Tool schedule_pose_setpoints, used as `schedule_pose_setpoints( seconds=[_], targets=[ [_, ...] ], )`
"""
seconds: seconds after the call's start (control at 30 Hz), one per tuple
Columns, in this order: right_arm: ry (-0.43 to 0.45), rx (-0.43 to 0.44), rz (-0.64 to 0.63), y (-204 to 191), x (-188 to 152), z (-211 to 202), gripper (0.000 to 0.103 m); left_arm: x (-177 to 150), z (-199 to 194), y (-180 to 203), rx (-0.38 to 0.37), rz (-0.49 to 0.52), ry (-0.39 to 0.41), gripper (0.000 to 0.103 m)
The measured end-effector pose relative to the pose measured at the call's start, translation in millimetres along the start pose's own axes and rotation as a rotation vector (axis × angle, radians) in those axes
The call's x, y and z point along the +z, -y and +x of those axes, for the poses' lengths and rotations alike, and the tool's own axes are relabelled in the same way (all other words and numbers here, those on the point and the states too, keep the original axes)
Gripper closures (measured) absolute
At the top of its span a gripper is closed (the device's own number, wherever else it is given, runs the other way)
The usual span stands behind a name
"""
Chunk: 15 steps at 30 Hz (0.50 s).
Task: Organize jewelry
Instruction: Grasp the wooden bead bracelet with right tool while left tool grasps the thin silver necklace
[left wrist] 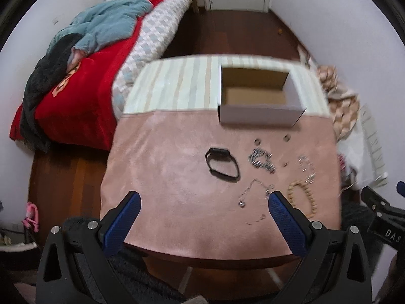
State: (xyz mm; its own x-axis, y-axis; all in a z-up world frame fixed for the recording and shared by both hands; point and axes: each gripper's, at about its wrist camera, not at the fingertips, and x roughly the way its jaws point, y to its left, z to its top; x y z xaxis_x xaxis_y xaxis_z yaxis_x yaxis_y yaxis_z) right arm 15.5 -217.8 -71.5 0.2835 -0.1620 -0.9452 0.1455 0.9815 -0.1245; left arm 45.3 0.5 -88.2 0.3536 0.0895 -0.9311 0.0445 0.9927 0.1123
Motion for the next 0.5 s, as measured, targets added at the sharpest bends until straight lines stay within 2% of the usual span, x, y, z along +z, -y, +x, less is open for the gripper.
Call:
schedule_pose_setpoints(
  seconds=[0.13, 0.27, 0.4, 0.5],
  targets=[
    [-0.109, -0.001, 0.0, 4.5, -5.4, 69.4, 0.0, -1.4, 48.8, 13.6, 0.008, 0.048, -0.085, 0.0],
    [-0.201, 0.044, 0.011, -0.6, -14.3, 126.8, 0.008, -4.9, 83.9, 15.5, -0.008, 0.055, -0.159, 0.001],
    [-0.23, 0.053, 0.014, -10.2, -21.3, 157.4, 0.015, -11.5, 105.7, 5.5, -0.039, 0.008, -0.225, 0.001],
    [-0.247, 0.067, 0.03, -14.4, -25.7, 172.1, 0.026, -18.6, 115.8, -4.9, -0.067, -0.032, -0.263, 0.001]
  ],
)
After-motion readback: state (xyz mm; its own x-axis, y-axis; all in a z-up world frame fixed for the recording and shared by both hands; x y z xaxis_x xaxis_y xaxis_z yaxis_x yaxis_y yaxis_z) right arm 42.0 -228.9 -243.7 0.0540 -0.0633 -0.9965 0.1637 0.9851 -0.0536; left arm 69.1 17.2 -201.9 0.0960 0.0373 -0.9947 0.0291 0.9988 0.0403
